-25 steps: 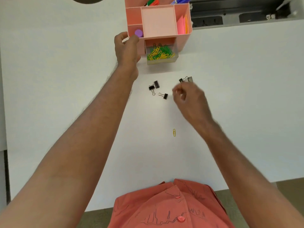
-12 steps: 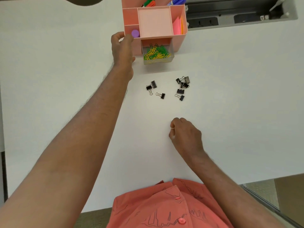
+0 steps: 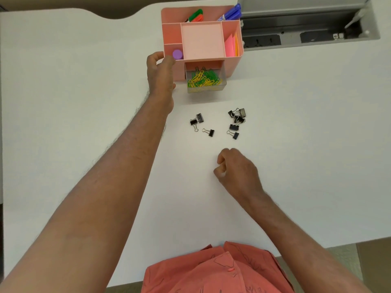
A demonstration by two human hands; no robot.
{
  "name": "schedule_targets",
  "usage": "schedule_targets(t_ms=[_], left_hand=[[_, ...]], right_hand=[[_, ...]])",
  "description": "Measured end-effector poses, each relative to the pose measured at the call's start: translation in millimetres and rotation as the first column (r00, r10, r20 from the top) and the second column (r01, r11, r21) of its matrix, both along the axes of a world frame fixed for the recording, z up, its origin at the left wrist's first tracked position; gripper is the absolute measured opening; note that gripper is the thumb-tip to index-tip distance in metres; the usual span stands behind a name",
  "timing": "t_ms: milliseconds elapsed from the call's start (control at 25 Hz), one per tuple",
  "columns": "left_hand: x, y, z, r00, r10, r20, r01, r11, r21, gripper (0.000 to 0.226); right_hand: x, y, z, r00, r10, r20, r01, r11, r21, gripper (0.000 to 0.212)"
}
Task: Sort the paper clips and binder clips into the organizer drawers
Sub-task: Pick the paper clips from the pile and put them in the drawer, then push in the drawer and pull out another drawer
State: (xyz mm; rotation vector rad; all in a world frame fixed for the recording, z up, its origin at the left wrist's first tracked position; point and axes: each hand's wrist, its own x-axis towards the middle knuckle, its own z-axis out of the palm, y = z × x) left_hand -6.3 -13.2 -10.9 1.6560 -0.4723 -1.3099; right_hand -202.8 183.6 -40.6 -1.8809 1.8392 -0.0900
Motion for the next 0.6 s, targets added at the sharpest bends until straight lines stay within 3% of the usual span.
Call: schedule_targets(t_ms=[120,200,320,480,600], left_hand=[[0.4,-0.9,-2.7,1.0,-0.007,0.004,0.007,1.0,-0.001,0.03],[0.0,-1.4,-2.9,1.0,-0.003,0.006,0.003,1.0,-0.001,0.029],[0.1,-2.8,-3.0,1.0,0.004,0.006,-0.004,1.0,0.0,0.029],[0.7,-3.4,-5.2,1.0,0.011,0.002,-0.011,1.0,0.002,0.031],[1.8,-4.6,-6.7,1.0,0.012,-0.013,-0.012,1.0,-0.005,0.028]], right_hand=[[9.9,-58.8,30.9,0.963,-0.095,0.253,0.126,0.986,-0.112,0.011],[18.4,-105.3,45.4,0.931,-0.065,0.36,0.161,0.956,-0.244,0.012],[30.0,-160.4,48.1,0.931,0.043,0.363,0.105,0.919,-0.379,0.013],[39.2,-189.1,32.3,0.974,0.082,0.212,0.005,0.924,-0.382,0.018],[37.0,-182.3,31.7,0.912,0.002,0.409,0.185,0.89,-0.416,0.019]])
